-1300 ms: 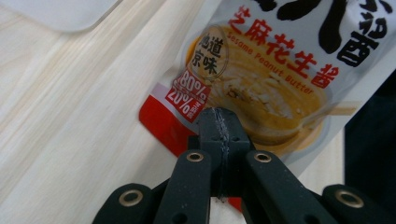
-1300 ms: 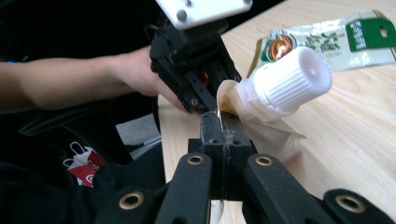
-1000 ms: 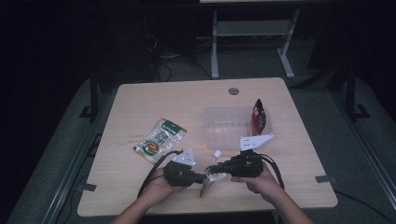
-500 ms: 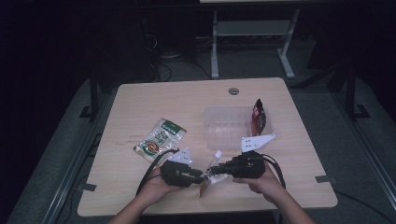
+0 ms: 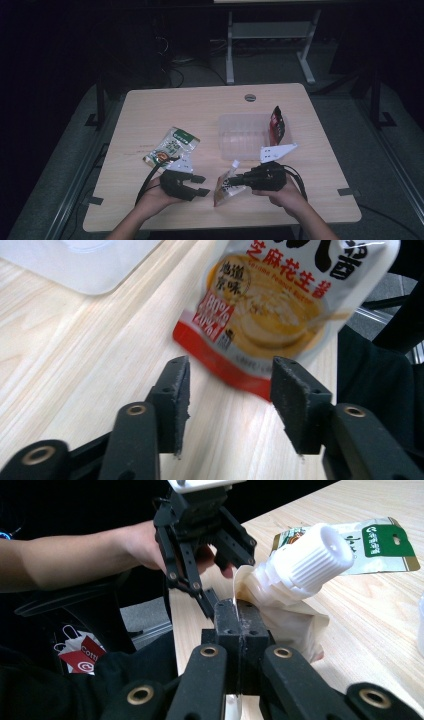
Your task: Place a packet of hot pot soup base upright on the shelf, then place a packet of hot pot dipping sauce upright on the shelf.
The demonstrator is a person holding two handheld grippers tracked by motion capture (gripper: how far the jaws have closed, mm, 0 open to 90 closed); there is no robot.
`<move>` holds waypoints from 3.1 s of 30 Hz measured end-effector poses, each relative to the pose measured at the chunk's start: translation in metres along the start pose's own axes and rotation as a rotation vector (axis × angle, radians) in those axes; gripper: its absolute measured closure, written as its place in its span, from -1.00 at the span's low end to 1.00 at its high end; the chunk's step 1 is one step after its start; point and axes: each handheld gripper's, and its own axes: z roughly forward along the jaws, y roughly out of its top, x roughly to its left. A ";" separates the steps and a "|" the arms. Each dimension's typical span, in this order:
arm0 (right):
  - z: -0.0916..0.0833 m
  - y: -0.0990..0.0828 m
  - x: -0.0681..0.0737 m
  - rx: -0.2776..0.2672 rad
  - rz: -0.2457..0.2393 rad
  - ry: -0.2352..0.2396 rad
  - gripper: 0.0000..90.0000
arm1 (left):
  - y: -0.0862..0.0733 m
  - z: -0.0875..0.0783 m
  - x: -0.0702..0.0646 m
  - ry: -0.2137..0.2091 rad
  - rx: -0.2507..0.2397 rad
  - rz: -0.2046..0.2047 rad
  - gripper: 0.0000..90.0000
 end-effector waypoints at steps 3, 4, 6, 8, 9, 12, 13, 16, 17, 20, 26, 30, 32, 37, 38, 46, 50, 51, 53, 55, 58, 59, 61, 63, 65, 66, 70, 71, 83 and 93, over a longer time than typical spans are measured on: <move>-0.002 0.000 0.000 0.001 0.002 -0.009 1.00 | -0.003 -0.008 0.001 -0.007 0.021 -0.008 -0.01; -0.003 0.000 0.000 0.003 0.002 -0.015 1.00 | -0.005 -0.009 0.001 -0.001 0.030 -0.009 -0.02; -0.005 0.001 0.000 0.006 0.006 -0.024 1.00 | -0.010 -0.014 0.000 0.014 0.046 -0.008 -0.07; -0.008 0.003 0.000 0.008 0.003 -0.037 1.00 | -0.016 -0.018 -0.002 0.026 0.049 -0.020 -0.11; -0.008 0.003 0.000 0.008 0.003 -0.037 1.00 | -0.020 -0.020 -0.002 0.034 0.058 -0.018 -0.11; -0.012 0.005 0.000 0.004 0.004 -0.045 1.00 | -0.029 -0.027 -0.002 0.046 0.061 -0.023 -0.13; -0.013 0.005 0.000 0.003 0.004 -0.043 1.00 | -0.031 -0.027 -0.002 0.056 0.065 -0.021 -0.13; -0.018 0.008 -0.001 0.005 -0.004 -0.050 1.00 | -0.031 -0.022 0.000 0.067 0.097 -0.006 -0.15; -0.020 0.010 -0.001 0.007 -0.003 -0.053 1.00 | -0.031 -0.021 0.000 0.061 0.096 -0.005 -0.15; -0.026 0.013 -0.001 0.004 -0.003 -0.067 1.00 | -0.032 -0.017 0.002 0.056 0.098 -0.019 -0.15; -0.035 0.019 -0.001 -0.001 -0.006 -0.082 1.00 | -0.033 -0.016 0.002 0.055 0.099 -0.026 -0.15; -0.043 0.025 0.001 -0.016 -0.014 -0.091 1.00 | -0.033 -0.016 0.003 0.049 0.103 -0.026 -0.15; -0.045 0.026 0.000 -0.018 -0.017 -0.093 1.00 | -0.033 -0.016 0.003 0.049 0.102 -0.024 -0.15; -0.052 0.030 0.000 -0.034 -0.027 -0.106 1.00 | -0.033 -0.017 0.005 0.047 0.097 -0.031 -0.15; -0.055 0.033 0.000 -0.036 -0.031 -0.115 1.00 | -0.033 -0.017 0.005 0.047 0.095 -0.033 -0.15; -0.073 0.047 -0.003 -0.058 -0.041 -0.146 1.00 | -0.033 -0.017 0.005 0.045 0.095 -0.034 -0.15; -0.081 0.053 -0.005 -0.076 -0.045 -0.162 1.00 | -0.033 -0.017 0.005 0.044 0.095 -0.034 -0.15; -0.083 0.055 -0.006 -0.084 -0.048 -0.166 1.00 | -0.033 -0.017 0.005 0.045 0.094 -0.033 -0.15; -0.088 0.060 -0.008 -0.091 -0.049 -0.175 1.00 | -0.032 -0.017 0.005 0.044 0.099 -0.029 -0.15; -0.093 0.064 -0.010 -0.098 -0.051 -0.185 1.00 | -0.032 -0.017 0.005 0.043 0.101 -0.029 -0.15; -0.101 0.072 -0.015 -0.107 -0.057 -0.203 1.00 | -0.033 -0.017 0.005 0.043 0.094 -0.036 -0.15; -0.103 0.073 -0.016 -0.109 -0.057 -0.208 1.00 | -0.033 -0.017 0.005 0.042 0.092 -0.037 -0.15; -0.104 0.075 -0.017 -0.112 -0.056 -0.211 1.00 | -0.033 -0.017 0.005 0.042 0.091 -0.040 -0.15; -0.107 0.077 -0.020 -0.114 -0.052 -0.219 1.00 | -0.033 -0.017 0.005 0.042 0.090 -0.040 -0.15; -0.110 0.080 -0.023 -0.113 -0.055 -0.227 1.00 | -0.032 -0.017 0.006 0.040 0.094 -0.036 -0.15; -0.112 0.082 -0.027 -0.112 -0.050 -0.232 1.00 | -0.032 -0.017 0.006 0.041 0.096 -0.035 -0.15; -0.117 0.086 -0.039 -0.104 -0.039 -0.240 1.00 | -0.032 -0.016 0.006 0.042 0.102 -0.034 -0.15; -0.117 0.086 -0.039 -0.104 -0.039 -0.240 1.00 | -0.032 -0.016 0.006 0.042 0.102 -0.034 -0.15; -0.122 0.091 -0.070 -0.088 0.000 -0.258 1.00 | -0.036 -0.020 0.006 0.051 0.101 -0.040 -0.15; -0.125 0.086 -0.090 -0.052 0.027 -0.290 1.00 | -0.038 -0.021 0.006 0.057 0.098 -0.054 -0.15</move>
